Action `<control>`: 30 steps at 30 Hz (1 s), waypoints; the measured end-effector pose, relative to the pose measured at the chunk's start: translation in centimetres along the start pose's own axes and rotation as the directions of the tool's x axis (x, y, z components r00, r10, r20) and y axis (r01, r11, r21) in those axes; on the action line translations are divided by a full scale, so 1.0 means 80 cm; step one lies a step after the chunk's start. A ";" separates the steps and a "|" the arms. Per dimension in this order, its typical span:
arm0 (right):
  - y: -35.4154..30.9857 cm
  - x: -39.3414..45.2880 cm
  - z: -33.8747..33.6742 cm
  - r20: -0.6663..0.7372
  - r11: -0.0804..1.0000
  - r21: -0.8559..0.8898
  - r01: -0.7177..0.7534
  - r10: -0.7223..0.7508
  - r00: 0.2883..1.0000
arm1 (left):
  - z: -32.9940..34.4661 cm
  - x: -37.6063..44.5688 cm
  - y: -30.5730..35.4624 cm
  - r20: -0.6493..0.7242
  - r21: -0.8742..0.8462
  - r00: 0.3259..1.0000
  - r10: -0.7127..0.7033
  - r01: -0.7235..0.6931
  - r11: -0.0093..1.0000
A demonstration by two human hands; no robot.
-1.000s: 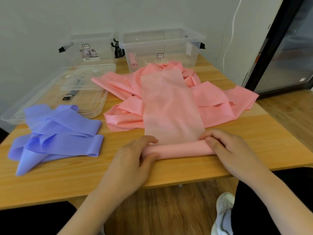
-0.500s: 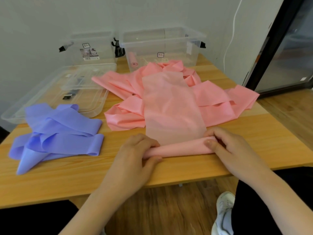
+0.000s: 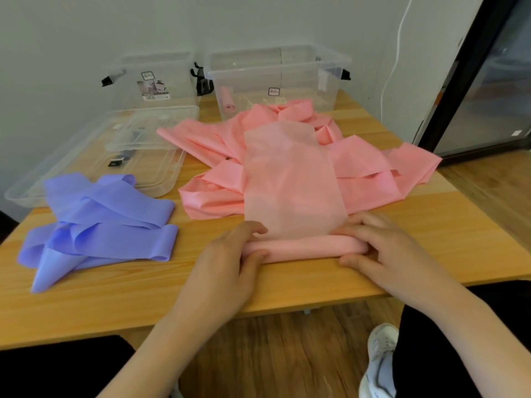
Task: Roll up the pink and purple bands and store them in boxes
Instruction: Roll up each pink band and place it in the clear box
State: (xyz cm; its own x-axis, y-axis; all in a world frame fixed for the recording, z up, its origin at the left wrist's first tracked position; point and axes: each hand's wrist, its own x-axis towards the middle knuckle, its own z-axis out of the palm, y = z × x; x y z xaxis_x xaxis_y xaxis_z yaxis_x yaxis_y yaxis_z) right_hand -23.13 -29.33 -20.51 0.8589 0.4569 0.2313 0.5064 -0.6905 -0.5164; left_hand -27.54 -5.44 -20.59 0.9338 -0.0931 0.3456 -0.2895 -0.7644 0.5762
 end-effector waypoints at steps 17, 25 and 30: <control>-0.002 -0.003 -0.001 -0.103 0.997 0.072 -0.033 0.041 0.994 | 0.002 0.003 -0.007 0.049 0.055 0.998 0.038 -0.041 0.998; -0.003 -0.004 -0.003 -0.112 0.998 0.051 -0.025 0.030 0.993 | -0.002 0.002 0.000 0.044 -0.021 0.997 0.057 -0.056 0.998; -0.003 -0.004 -0.007 -0.022 0.998 0.069 0.005 -0.004 1.000 | 0.000 0.004 -0.002 0.070 -0.011 0.994 0.085 -0.084 0.996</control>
State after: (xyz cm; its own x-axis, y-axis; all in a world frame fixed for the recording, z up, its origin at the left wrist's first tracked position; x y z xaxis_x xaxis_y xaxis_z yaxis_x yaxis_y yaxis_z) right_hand -23.47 -29.61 -20.04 0.8585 0.4471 0.2512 0.5044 -0.6479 -0.5708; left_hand -27.23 -5.35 -20.58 0.9183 -0.2019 0.3406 -0.3694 -0.7466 0.5534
